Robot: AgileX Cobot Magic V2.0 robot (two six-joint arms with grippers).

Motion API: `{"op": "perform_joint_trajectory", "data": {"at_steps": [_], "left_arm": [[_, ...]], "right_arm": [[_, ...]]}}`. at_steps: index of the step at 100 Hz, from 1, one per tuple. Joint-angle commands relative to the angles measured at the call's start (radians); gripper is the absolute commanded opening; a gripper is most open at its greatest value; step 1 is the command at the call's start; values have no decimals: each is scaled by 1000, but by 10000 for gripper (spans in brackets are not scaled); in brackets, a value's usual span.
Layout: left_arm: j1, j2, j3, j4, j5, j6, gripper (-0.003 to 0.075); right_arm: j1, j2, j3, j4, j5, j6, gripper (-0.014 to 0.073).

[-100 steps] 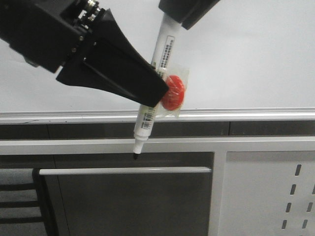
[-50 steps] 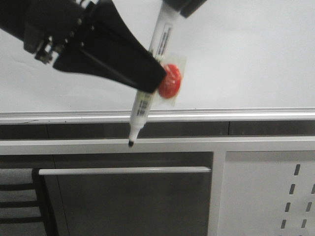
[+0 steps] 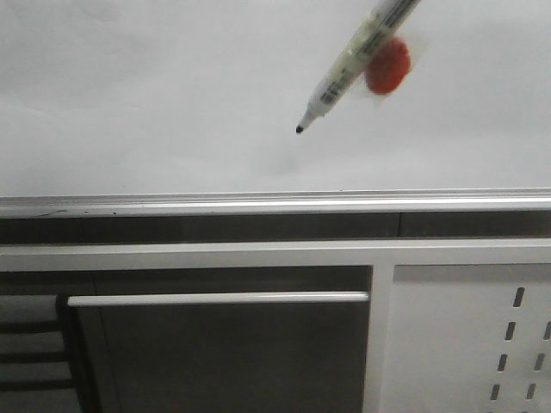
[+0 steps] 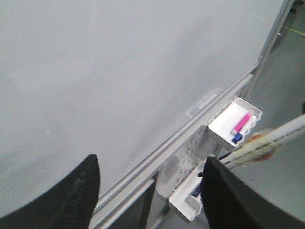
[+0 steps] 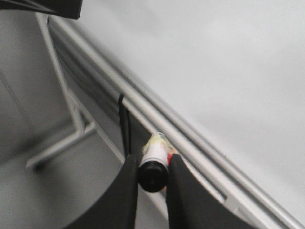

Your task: Write number 1 on whiteboard

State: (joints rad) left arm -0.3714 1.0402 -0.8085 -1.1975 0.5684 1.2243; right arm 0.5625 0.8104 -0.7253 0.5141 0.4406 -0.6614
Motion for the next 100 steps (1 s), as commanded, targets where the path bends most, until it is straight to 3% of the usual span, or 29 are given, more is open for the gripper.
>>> {"op": "perform_joint_trajectory", "data": {"at_steps": [1,22,41,61,78,100], "left_arm": [[4,-73,6,-82,-93,-11,328],[4,-202,96,-141,-251,-11,131],[4,-237,133,-143,-230,-11,-21],[4,-278,137,-146,-267,-11,-20],[4,-356,177,-159,-376,-11,-20],[4,-379,220,-163,-408,-11,-20]], "right_arm": [[27,-115,82,50,-244,5,-53],[37,-201,174,98,-293,5,-53],[37,-192,174,164,-299,5,-53],[39,-162,174,164,-325,5,-46],[97,-122,174,130,-464,3,-43],[207,-25,171,29,-649,3,-43]]}}
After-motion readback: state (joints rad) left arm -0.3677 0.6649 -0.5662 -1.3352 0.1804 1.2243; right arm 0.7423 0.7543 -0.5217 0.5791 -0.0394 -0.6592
